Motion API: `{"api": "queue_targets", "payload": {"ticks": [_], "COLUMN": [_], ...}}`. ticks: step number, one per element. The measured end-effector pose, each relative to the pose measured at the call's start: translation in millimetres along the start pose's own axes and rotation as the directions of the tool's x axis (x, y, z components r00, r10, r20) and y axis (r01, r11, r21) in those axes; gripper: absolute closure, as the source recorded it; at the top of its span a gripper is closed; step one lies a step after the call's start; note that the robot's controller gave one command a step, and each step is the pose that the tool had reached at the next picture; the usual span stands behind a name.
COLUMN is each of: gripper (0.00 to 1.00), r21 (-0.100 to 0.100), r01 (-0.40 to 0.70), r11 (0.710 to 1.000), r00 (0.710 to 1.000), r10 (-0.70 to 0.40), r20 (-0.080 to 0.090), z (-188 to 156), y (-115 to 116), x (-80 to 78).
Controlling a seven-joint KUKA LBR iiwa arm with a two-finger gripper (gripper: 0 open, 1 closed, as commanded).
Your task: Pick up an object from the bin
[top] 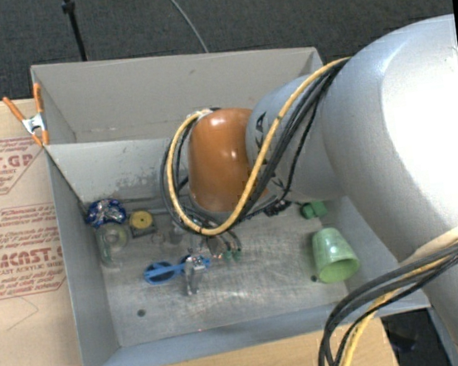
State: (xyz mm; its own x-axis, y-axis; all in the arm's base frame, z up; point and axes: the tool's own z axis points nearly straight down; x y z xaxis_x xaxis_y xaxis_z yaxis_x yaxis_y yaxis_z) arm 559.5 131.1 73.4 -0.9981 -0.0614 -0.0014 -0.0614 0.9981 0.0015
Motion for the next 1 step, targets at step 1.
{"api": "queue_targets", "payload": {"ticks": [1], "gripper": [1.0], "r21": [-0.001], "r01": [0.001], "r11": [1.0], "r00": [1.0], "r10": [-0.001], "r20": [-0.001], "z": [-2.1], "y": [0.8], "x": [-0.6]}}
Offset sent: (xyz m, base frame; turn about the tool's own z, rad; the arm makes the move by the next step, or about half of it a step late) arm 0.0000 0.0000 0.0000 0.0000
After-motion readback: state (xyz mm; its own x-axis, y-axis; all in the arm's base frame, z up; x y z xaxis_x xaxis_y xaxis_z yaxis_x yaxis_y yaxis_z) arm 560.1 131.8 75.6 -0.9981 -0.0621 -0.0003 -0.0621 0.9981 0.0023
